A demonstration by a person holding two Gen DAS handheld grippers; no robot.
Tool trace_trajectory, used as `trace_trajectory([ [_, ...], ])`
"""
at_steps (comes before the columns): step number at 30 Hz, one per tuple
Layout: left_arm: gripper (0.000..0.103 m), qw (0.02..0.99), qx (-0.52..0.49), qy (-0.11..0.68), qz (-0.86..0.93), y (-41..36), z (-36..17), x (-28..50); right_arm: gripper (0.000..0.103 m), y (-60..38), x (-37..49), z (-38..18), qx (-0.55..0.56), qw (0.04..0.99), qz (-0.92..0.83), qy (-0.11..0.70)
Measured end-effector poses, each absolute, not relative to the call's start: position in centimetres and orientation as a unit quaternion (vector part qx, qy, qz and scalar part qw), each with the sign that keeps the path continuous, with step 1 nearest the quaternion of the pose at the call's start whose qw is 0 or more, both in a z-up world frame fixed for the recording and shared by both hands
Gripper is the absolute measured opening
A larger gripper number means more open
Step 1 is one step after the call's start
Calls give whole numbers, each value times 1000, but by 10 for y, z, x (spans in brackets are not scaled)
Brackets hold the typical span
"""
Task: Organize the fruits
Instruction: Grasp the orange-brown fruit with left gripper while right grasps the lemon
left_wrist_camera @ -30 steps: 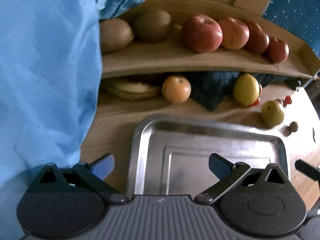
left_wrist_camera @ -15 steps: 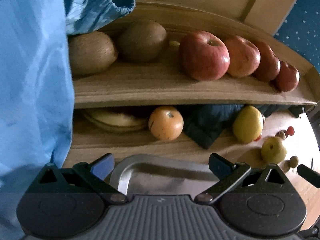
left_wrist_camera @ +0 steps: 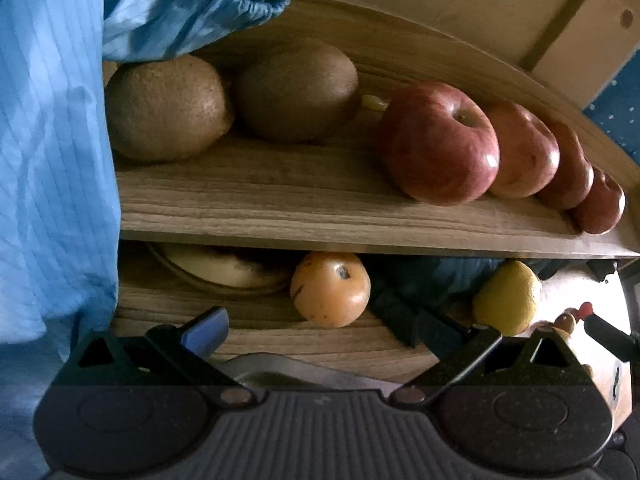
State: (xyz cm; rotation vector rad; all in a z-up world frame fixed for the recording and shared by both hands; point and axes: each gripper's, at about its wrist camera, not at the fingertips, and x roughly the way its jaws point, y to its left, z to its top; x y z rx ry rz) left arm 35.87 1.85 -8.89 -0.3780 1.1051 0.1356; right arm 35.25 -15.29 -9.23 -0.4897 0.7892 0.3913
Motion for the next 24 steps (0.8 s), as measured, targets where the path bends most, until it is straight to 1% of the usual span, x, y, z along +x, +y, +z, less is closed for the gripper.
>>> trace_trajectory([
  [7,102,827,-192,524,70,28,-94,364,102,-147,370,-100,-239,869,200,383],
  [10,99,827,-197,522,71,29,-95,364,102,-146,376,-102,-239,867,206,385],
  [16,83,826,-207,520,66,33,-98,364,91,-144,387,-104,-235,864,214,391],
  [18,73,824,-215,520,58,34,-99,364,86,-144,391,-105,-232,862,215,395],
  [21,65,823,-225,520,51,35,-100,365,81,-147,392,-106,-224,860,219,402],
  [23,62,823,-226,518,54,32,-103,364,78,-148,394,-108,-219,859,221,407],
  [24,59,823,-226,518,55,32,-103,364,78,-149,395,-108,-217,859,220,408],
])
